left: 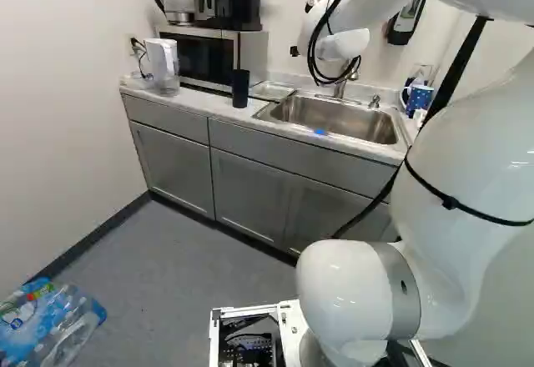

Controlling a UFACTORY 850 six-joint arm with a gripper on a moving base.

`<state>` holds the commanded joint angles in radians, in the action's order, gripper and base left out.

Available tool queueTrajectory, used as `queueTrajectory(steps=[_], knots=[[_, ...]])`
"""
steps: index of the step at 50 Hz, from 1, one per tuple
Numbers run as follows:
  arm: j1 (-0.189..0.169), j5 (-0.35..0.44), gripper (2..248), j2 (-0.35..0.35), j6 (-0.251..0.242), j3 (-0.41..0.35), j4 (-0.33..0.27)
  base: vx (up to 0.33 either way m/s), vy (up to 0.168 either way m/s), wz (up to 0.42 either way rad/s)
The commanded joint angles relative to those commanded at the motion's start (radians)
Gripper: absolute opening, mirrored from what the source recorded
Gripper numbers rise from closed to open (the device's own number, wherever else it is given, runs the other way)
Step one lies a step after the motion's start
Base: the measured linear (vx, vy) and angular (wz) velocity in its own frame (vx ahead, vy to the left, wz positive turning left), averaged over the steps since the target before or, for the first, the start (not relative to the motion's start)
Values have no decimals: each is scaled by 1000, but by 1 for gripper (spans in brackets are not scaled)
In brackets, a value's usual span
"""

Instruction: Rinse the cup and place it in the tray

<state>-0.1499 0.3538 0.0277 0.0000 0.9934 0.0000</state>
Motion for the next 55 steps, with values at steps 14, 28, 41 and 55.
queueTrajectory(steps=[14,28,41,55], knots=[[0,0,247,0,0,0,0,101,41,-9],[0,0,247,0,0,0,0,94,36,-9],[0,0,247,0,0,0,0,82,27,-11],[0,0,247,0,0,0,0,49,1,0]])
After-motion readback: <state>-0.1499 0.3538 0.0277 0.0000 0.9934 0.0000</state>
